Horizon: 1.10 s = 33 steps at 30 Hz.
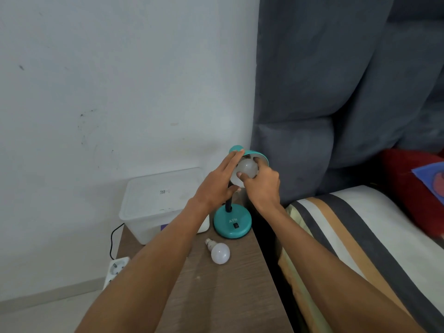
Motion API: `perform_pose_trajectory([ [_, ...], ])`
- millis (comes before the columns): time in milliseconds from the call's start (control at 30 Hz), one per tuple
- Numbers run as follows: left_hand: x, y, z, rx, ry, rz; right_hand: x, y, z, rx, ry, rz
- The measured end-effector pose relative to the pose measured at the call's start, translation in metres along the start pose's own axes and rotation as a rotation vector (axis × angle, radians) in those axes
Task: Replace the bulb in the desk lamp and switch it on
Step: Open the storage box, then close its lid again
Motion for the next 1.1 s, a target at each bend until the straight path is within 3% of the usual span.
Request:
perform_pose_trajectory([
  [167, -0.012, -0.012, 0.0, -0.031, 0.036, 0.06, -0.019, 0.011, -0.012, -0.037, -0.142, -0.145],
  [333, -0.04, -0.012, -0.027, -0.134, -0.057, 0.06, -0.026, 0.043, -0.024, -0.215, -0.194, -0.092],
  [467, -0.075, 0.003, -0.066, -0.266, -0.162, 0.058, -0.003, 0.081, -0.036, -0.357, -0.117, -0.054],
  [633, -0.124, 0.043, -0.131, -0.489, -0.322, 0.043, 0.051, 0.11, -0.05, -0.394, 0.031, -0.037],
  [900, -0.165, 0.125, -0.208, -0.757, -0.423, 0.004, 0.137, 0.076, -0.034, -0.187, 0.354, -0.113],
  [1100, -0.16, 0.157, -0.205, -0.839, -0.435, -0.197, 0.174, 0.048, -0.03, -0.104, 0.45, -0.102],
])
Point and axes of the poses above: each hand's wrist, its own z-axis towards the middle knuckle, its own x-axis out of the palm, y = z × x, the point moved 7 cm from there along z, towards the middle knuckle, and after that the axes turned 11 degrees about -z, right-handed, at the moved point
